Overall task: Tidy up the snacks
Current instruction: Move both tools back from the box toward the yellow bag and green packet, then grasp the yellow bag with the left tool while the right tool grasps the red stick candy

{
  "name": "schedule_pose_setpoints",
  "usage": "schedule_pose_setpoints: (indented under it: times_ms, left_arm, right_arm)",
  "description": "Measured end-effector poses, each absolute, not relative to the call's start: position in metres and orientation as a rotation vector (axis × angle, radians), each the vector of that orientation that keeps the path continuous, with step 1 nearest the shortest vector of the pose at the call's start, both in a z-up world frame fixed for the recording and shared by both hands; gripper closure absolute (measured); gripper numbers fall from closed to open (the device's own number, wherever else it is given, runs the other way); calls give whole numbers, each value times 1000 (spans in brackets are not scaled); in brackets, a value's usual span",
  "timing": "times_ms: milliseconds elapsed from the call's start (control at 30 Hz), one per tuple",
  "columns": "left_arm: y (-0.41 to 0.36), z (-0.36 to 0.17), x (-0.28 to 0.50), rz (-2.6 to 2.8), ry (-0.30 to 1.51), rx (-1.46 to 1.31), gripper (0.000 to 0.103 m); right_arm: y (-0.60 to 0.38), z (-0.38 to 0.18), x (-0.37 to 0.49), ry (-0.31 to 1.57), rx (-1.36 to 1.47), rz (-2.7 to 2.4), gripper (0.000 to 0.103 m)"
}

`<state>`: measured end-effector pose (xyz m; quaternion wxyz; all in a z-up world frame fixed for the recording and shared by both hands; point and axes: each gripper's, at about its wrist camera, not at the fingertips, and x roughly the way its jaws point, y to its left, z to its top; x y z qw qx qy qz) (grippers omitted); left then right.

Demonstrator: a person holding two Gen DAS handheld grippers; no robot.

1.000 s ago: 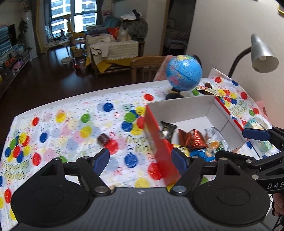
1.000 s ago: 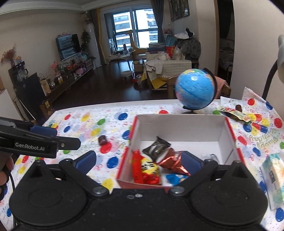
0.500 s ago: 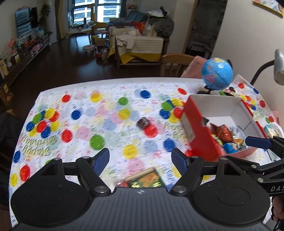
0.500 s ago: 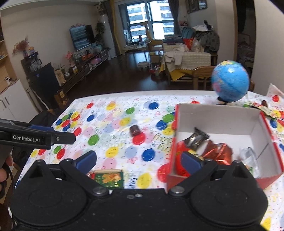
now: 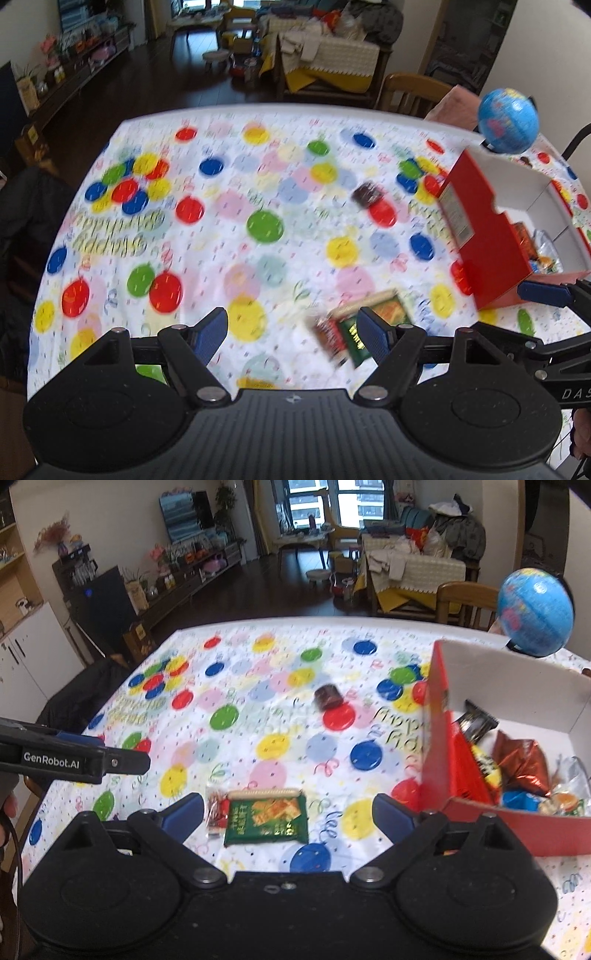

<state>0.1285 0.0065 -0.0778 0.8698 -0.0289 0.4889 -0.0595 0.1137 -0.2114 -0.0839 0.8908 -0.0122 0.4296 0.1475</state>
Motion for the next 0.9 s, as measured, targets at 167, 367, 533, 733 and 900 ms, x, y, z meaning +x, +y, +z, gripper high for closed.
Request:
schedule_pose_setpoints:
  times_ms: [167, 367, 533, 733, 900]
  left_arm:
    - [16, -103, 126, -106, 1088, -90, 27]
    - [25, -133, 120, -87, 1162, -134, 27]
    - [24, -146, 115, -97, 1190, -158, 27]
    - [20, -156, 111, -116, 1209, -161, 28]
    - [20, -161, 110, -107, 1205, -138, 34]
  right_arm:
    - [-199, -100, 117, 928, -43, 327, 8]
    - [-183, -113, 119, 948, -80, 378, 17]
    - [-170, -121, 125, 960, -105, 412, 23]
    - [-153, -133, 138, 991, -106, 456, 31]
    - [-132, -146, 144, 1007, -135, 512, 41]
